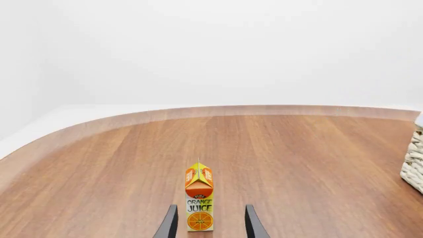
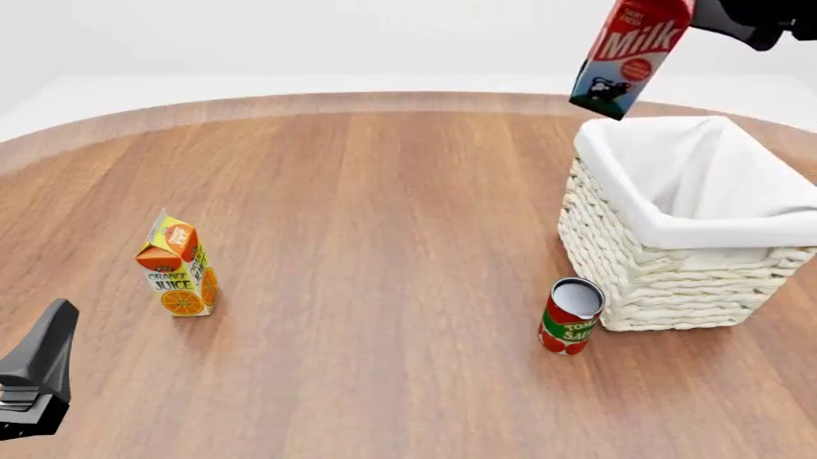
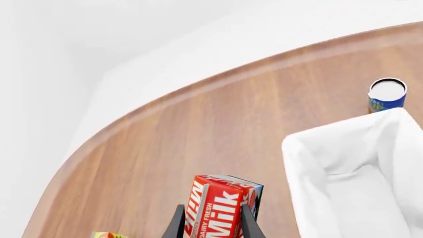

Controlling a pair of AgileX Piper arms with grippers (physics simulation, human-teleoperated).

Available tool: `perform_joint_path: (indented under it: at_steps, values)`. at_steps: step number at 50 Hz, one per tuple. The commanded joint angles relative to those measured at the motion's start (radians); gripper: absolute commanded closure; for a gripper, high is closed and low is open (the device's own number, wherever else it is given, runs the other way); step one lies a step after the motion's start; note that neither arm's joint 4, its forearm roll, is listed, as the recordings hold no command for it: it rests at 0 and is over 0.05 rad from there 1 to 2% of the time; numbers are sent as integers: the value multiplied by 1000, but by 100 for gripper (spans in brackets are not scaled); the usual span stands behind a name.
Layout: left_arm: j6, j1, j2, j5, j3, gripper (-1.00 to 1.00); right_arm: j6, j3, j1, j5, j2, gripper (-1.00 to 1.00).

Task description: Pick the milk and place it in the basket.

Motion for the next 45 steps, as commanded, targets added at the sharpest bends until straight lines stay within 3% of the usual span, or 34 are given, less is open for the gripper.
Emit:
perform_joint_path:
  at_steps: [1, 45]
  values:
    - [0, 0, 0, 0, 0, -100, 11, -6, -41, -4, -28, 100]
    - [0, 0, 0, 0, 0, -100, 17, 35, -237, -32, -32, 100]
